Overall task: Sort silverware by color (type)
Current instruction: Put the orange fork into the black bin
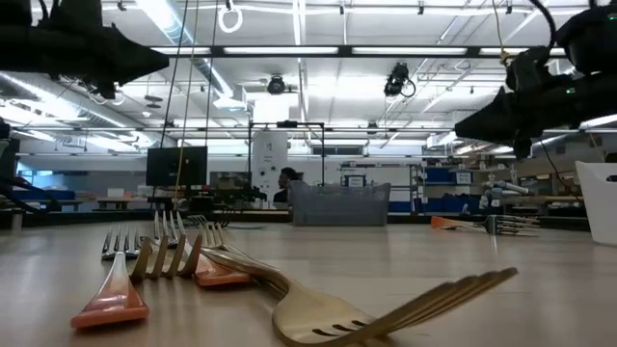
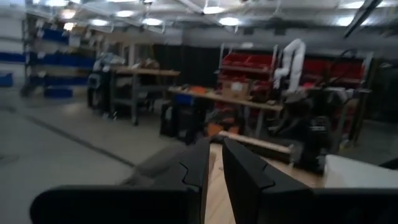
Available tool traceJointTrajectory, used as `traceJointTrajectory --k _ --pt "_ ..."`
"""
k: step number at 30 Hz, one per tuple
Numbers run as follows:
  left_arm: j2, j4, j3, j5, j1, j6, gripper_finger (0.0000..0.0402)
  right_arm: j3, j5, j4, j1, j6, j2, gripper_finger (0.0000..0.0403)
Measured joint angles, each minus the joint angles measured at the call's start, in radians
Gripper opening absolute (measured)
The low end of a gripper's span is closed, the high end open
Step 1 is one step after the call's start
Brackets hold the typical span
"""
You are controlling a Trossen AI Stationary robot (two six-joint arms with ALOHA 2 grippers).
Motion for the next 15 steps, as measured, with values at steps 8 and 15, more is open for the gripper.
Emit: traceJointTrajectory --k 8,15 --pt "0.146 -0.107 0.108 0.0 0.051 -0.048 0.0052 0.094 0.048 -0.042 0.0 0.041 0.204 0.0079" --pt "0.273 -0.108 0.199 0.002 0.086 0.014 0.0052 0.25 0.063 -0.196 0.002 0.095 0.425 0.0079"
